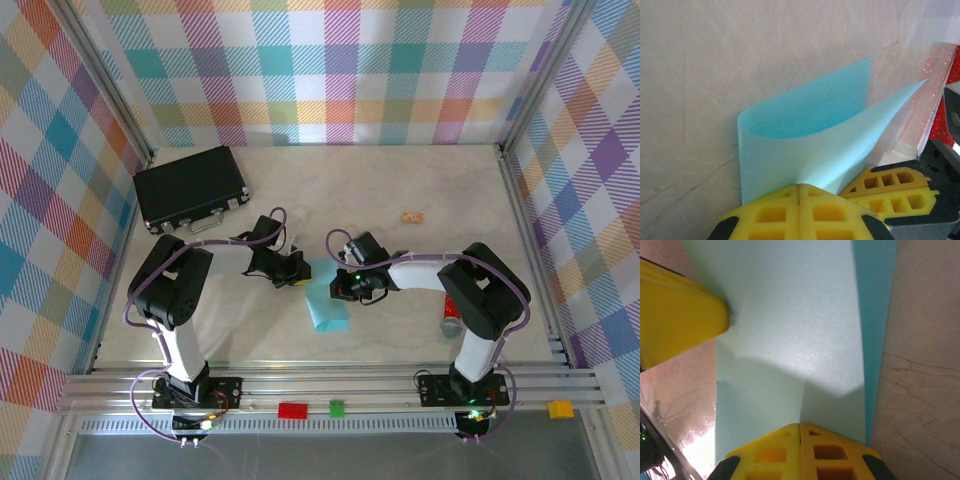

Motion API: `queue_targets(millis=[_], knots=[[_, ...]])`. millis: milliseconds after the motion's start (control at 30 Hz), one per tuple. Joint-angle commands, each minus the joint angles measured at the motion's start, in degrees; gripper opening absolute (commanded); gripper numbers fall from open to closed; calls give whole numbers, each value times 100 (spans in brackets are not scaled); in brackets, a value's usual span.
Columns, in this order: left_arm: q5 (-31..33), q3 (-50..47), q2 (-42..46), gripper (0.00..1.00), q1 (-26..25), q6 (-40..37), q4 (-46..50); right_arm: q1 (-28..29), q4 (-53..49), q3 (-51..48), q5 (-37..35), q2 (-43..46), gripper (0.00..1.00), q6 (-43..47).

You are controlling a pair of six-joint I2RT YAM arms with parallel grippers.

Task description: Fold a paper plane with a square sheet of paper (pick it up from the middle)

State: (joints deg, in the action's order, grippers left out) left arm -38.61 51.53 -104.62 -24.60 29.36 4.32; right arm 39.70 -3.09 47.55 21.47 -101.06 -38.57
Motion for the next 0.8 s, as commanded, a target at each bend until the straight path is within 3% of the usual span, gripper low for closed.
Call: queue_targets(millis=[0,300,767], knots=[[86,69,-113,0,78,118,-218,-34,-1164,-363,-715,-318,0,-52],[914,70,-302,0,190,295,-21,-28,-1150,-458,-747,-283,0,-78],[1267,433,-327,0,324,511,164,-31,-1125,-531,-743,-204,0,-71]])
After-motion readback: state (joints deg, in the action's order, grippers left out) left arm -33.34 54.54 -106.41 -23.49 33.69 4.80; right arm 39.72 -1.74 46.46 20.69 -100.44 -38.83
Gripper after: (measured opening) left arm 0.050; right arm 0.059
